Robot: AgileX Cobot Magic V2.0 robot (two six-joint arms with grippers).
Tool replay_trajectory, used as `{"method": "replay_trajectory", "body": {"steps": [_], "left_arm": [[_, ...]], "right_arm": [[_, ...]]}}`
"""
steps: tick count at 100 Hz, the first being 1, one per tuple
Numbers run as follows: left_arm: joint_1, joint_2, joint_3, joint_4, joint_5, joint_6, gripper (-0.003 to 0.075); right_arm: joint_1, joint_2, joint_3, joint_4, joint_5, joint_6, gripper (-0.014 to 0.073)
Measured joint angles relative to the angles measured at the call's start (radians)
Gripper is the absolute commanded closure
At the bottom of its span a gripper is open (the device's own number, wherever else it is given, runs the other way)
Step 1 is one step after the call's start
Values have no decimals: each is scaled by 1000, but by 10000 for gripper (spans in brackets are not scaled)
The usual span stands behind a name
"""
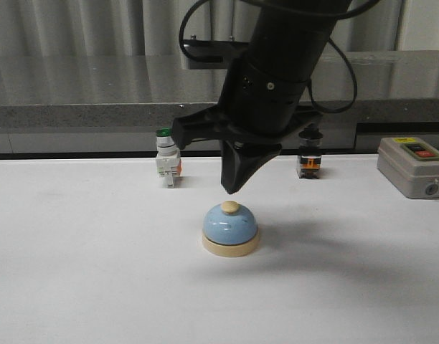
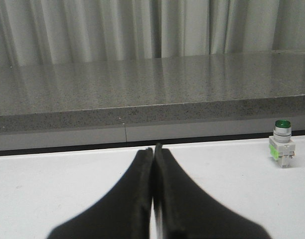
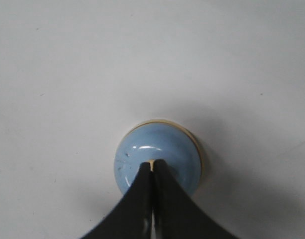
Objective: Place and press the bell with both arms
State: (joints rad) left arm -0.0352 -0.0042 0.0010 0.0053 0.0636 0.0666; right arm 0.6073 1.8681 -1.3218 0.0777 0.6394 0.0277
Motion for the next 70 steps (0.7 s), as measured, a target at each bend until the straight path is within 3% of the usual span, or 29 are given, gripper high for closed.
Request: {"method": "replay_trajectory", "body": {"steps": [70], "left_arm": [[0, 0, 0, 0, 0, 0, 740]], "right_arm": [[5, 50, -15, 2, 30, 0, 654]]}}
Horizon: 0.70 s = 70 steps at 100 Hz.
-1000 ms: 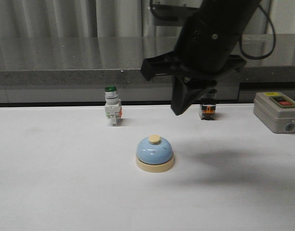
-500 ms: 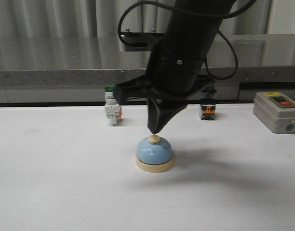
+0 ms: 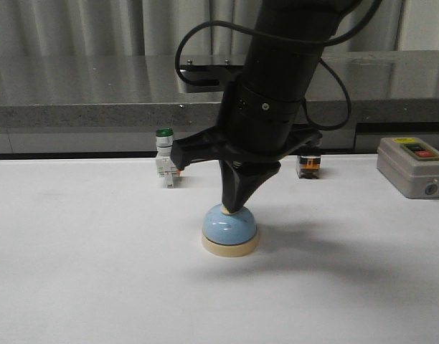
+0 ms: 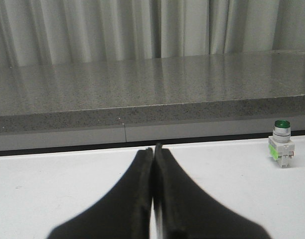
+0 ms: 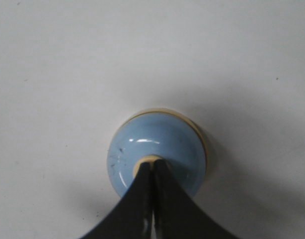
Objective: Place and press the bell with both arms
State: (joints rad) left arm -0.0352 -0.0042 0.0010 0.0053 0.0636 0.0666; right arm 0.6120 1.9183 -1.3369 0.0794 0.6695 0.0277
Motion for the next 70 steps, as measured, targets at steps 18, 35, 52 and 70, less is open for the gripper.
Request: {"method": "replay_trajectory", "body": {"steps": [18, 35, 52, 70], "left_arm": [[0, 0, 0, 0, 0, 0, 740], [0, 0, 0, 0, 0, 0, 739], [0, 0, 0, 0, 0, 0, 740], [0, 0, 0, 0, 0, 0, 740]], "right_arm": [[0, -42, -27, -8, 25, 0, 654], [-28, -145, -33, -35, 26, 0, 654], [-116, -269, 0, -44, 22, 0, 654], [-246, -430, 119, -53, -1, 0, 654]]}}
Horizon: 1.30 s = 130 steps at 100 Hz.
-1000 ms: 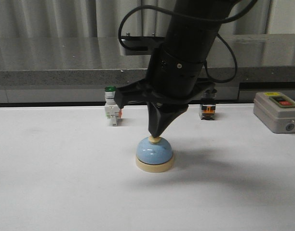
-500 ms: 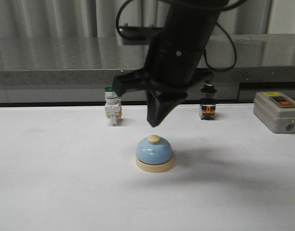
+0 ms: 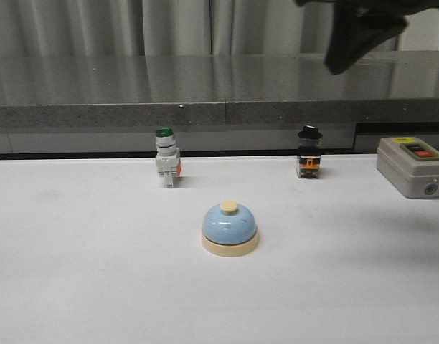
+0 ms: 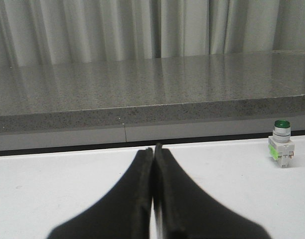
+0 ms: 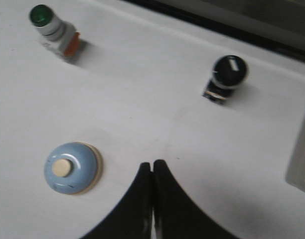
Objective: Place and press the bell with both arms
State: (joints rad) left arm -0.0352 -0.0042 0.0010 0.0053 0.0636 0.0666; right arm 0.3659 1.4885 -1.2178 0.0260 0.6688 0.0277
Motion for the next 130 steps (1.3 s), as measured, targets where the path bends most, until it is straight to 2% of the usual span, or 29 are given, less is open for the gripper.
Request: {"method": "replay_trajectory", "body": {"steps": [18, 35, 61, 80, 97, 130], "left_arm": [[0, 0, 0, 0, 0, 0, 739], [0, 0, 0, 0, 0, 0, 740], [0, 0, 0, 0, 0, 0, 740], [0, 0, 0, 0, 0, 0, 740], [0, 0, 0, 0, 0, 0, 739], [0, 0, 0, 0, 0, 0, 740]], "right_arm": [[-128, -215, 172, -1, -22, 0, 654], [-202, -444, 340, -2, -62, 0, 654], [-219, -821, 570, -2, -96, 0, 654], [-219, -1062, 656, -2, -79, 0, 654], [-219, -1165, 665, -2, -49, 0, 654], [-219, -1173, 665, -2, -42, 0, 654]]}}
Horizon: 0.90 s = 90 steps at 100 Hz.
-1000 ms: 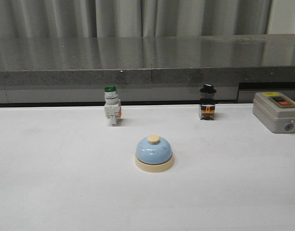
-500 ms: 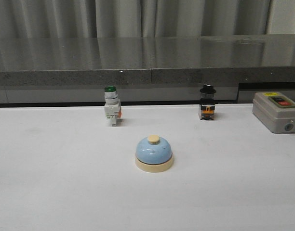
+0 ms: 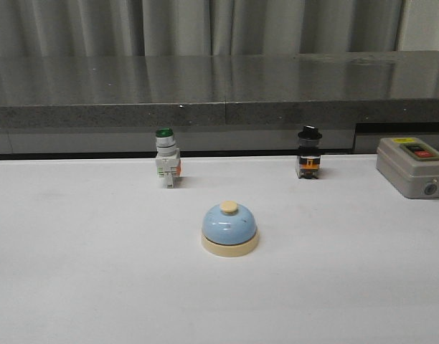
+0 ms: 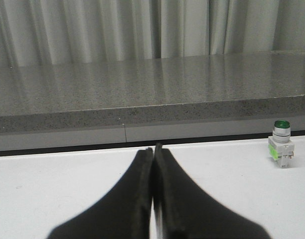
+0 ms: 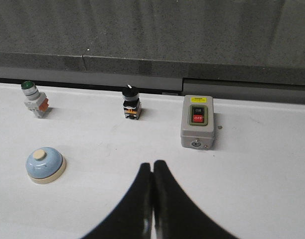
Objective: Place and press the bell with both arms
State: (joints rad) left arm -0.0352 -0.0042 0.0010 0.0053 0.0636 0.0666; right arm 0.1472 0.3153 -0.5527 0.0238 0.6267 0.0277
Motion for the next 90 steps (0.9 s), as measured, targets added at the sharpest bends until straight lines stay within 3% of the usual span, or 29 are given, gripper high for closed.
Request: {"method": "replay_trajectory", "body": {"steps": [43, 90], "left_arm": [[0, 0, 0, 0, 0, 0, 739], [0, 0, 0, 0, 0, 0, 739]], "right_arm": [[-9, -43, 38, -24, -33, 0, 654], [-92, -319, 468, -39, -380, 34, 654]]}}
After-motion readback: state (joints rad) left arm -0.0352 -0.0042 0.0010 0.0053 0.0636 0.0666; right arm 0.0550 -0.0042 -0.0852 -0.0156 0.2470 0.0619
